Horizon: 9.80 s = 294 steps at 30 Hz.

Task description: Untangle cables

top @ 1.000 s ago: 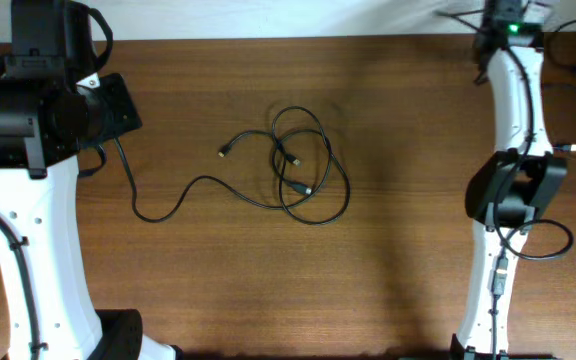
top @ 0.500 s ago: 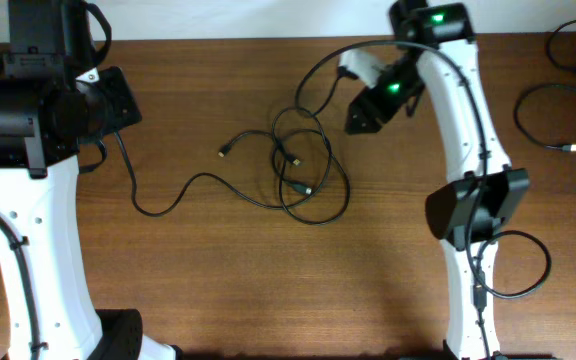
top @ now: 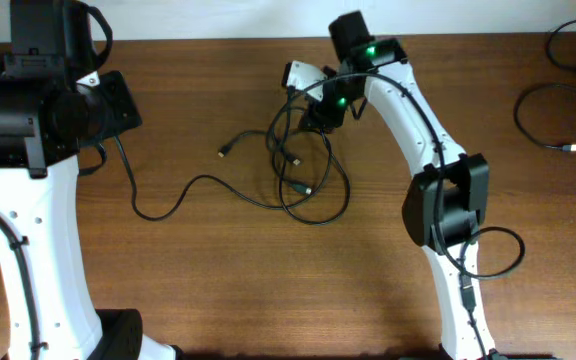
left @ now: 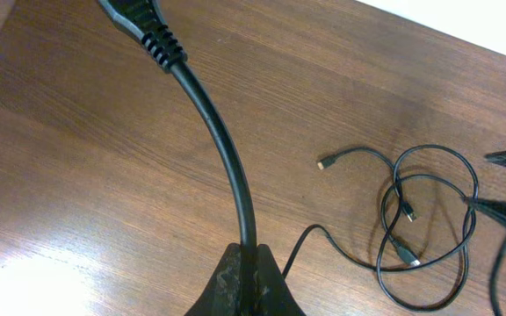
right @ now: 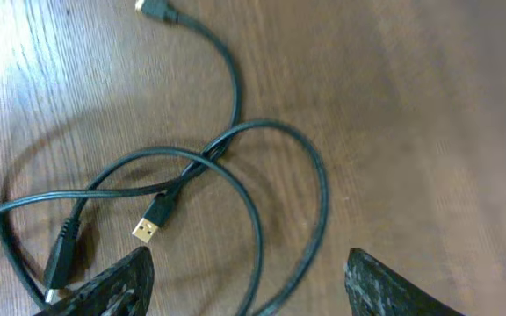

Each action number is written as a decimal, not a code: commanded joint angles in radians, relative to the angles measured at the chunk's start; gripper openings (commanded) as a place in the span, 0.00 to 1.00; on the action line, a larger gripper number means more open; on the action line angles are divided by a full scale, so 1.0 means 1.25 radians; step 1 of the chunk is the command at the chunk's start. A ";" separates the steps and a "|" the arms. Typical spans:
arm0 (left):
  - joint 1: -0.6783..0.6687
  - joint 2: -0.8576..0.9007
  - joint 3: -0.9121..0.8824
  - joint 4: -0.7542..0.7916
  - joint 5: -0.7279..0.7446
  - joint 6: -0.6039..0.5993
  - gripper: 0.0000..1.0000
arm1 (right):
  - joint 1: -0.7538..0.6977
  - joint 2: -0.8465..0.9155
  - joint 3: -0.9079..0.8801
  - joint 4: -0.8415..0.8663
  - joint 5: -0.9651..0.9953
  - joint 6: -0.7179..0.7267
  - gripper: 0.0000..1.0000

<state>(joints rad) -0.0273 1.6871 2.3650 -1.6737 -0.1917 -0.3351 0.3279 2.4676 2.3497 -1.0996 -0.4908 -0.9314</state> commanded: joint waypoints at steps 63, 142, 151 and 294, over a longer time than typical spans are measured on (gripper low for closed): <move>-0.002 0.000 0.006 -0.011 -0.073 0.039 0.00 | -0.267 -0.339 0.400 0.027 0.410 0.966 0.04; 0.295 0.060 0.006 0.111 -0.041 -0.028 0.00 | 0.109 -0.373 -0.639 -0.070 0.029 0.078 1.00; 0.227 0.134 0.006 0.200 -0.002 -0.006 0.00 | 0.136 -0.373 -0.656 -0.125 -0.104 0.059 0.99; -0.309 0.320 0.471 0.462 0.386 0.214 0.00 | -0.519 -0.476 -0.193 -0.009 0.181 0.632 0.99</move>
<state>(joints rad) -0.3405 2.0678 2.9479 -1.1568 0.1776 -0.0303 -0.3264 1.8889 2.1075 -1.1122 -0.2531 -0.1352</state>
